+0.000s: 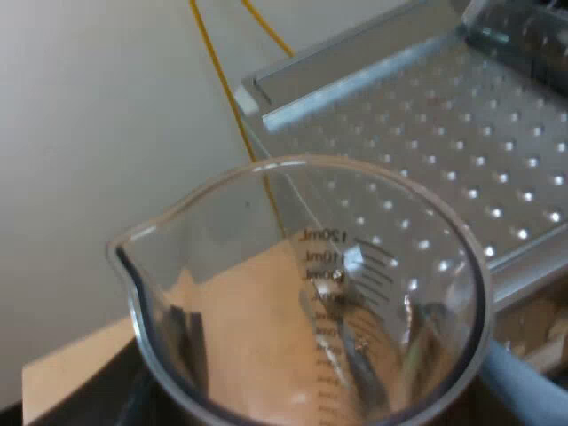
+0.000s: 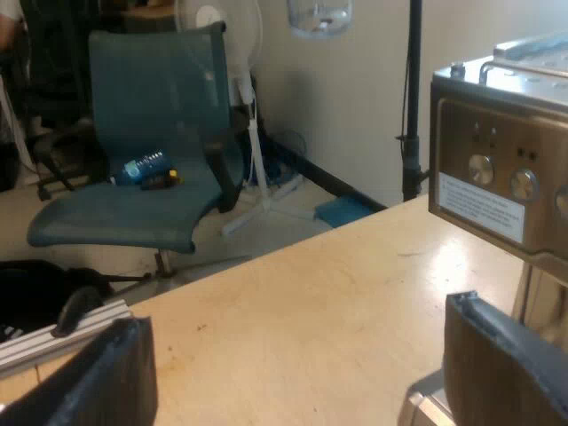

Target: Pour the beans into the coffee machine

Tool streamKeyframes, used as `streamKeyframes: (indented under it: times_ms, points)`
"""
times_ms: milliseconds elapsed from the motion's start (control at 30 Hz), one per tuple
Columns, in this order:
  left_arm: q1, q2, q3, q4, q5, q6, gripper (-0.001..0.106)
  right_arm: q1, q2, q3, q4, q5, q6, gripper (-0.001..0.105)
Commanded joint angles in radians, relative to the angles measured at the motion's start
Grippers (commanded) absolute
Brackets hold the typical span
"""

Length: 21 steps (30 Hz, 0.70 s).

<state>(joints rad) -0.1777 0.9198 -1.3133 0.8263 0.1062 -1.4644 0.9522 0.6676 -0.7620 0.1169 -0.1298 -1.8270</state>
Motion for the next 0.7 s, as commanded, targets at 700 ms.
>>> streamKeyframes:
  times_ms: [700]
  points:
    - [0.259,-0.112,0.597,-0.436,0.273,-0.147,0.028,0.002,0.166,-0.015,-0.015,-0.005,-0.017,0.068]
